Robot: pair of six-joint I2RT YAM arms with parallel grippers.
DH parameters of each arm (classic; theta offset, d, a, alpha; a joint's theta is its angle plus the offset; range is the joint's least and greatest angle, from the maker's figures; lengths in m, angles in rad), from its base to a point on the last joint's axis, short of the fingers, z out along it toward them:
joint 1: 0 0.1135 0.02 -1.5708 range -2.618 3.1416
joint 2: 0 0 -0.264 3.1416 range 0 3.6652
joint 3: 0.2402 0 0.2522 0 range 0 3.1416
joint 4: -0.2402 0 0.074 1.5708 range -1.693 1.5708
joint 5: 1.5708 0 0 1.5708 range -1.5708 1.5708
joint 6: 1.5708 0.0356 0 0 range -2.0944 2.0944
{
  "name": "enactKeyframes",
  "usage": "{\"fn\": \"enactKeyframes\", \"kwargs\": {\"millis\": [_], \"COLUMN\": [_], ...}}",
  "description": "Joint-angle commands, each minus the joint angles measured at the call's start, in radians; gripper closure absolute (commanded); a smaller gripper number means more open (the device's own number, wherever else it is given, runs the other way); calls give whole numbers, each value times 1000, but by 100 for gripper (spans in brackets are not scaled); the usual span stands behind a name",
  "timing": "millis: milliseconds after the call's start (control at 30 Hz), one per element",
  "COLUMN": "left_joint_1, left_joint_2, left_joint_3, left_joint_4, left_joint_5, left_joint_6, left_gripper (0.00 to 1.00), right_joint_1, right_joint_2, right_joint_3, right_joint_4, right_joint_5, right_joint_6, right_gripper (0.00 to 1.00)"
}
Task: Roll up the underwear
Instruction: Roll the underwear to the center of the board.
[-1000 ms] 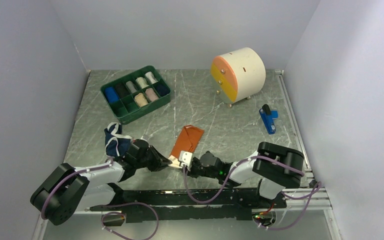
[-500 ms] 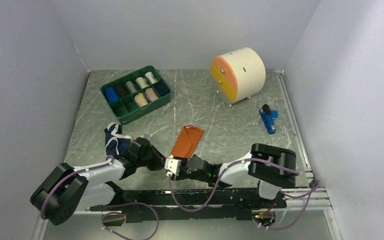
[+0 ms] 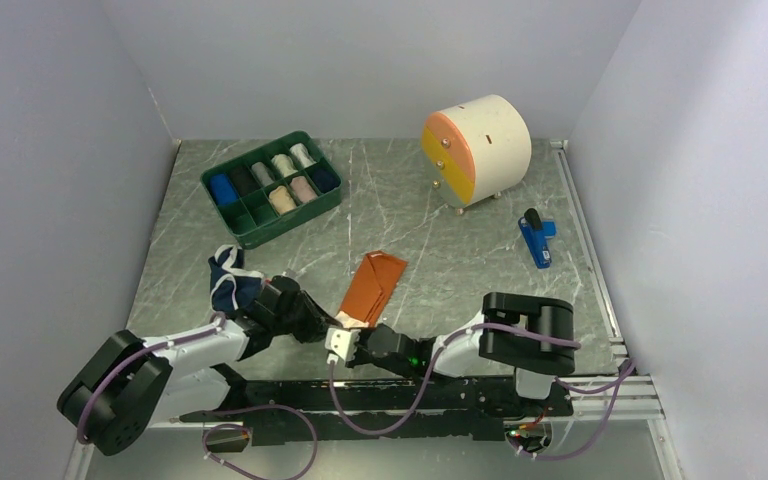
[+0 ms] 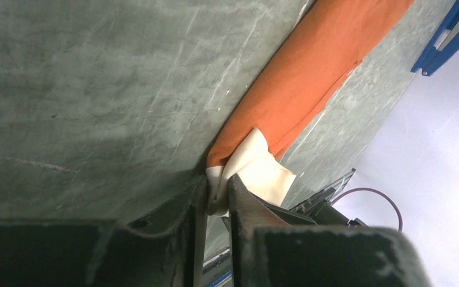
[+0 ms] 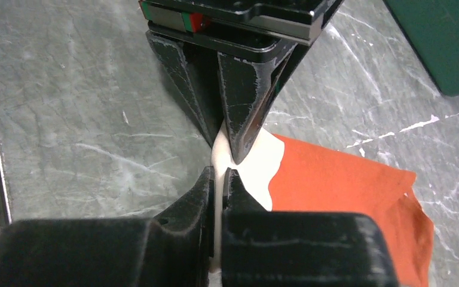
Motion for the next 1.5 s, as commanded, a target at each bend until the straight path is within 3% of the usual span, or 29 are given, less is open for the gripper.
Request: {"fn": "enactKeyframes", "kwargs": {"millis": [0, 67, 167, 267, 367, 667, 1033, 1267, 1467], "left_joint_1": [1, 0, 1, 1, 0, 0, 0, 0, 0], "left_joint_2": [-21, -37, -75, -132, -184, -245, -275, -252, -94], "left_joint_3": [-18, -10, 13, 30, 51, 69, 32, 2, 16], "left_joint_4": [-88, -106, -169, -206, -246, -289, -223, -128, -21], "left_joint_5": [-50, -54, -75, -100, -121, -147, -103, -63, -22], "left_joint_6": [10, 15, 33, 55, 76, 111, 161, 192, 209], "left_gripper": [70, 58, 41, 25, 18, 16, 26, 31, 34], "right_joint_1": [4, -18, -124, -194, -240, -370, -500, -529, -538], "right_joint_2": [-7, -42, -80, -48, -11, 55, 173, 194, 173], "right_joint_3": [-41, -57, -43, -66, -71, -70, -74, -50, -55], "right_joint_4": [61, 90, 63, 180, 222, 284, 366, 285, 202], "right_joint_5": [21, -76, -369, -541, -608, -717, -820, -806, -757], "right_joint_6": [96, 197, 395, 583, 673, 909, 1162, 1180, 1159], "right_gripper": [100, 100, 100, 100, 100, 100, 100, 98, 93]}}
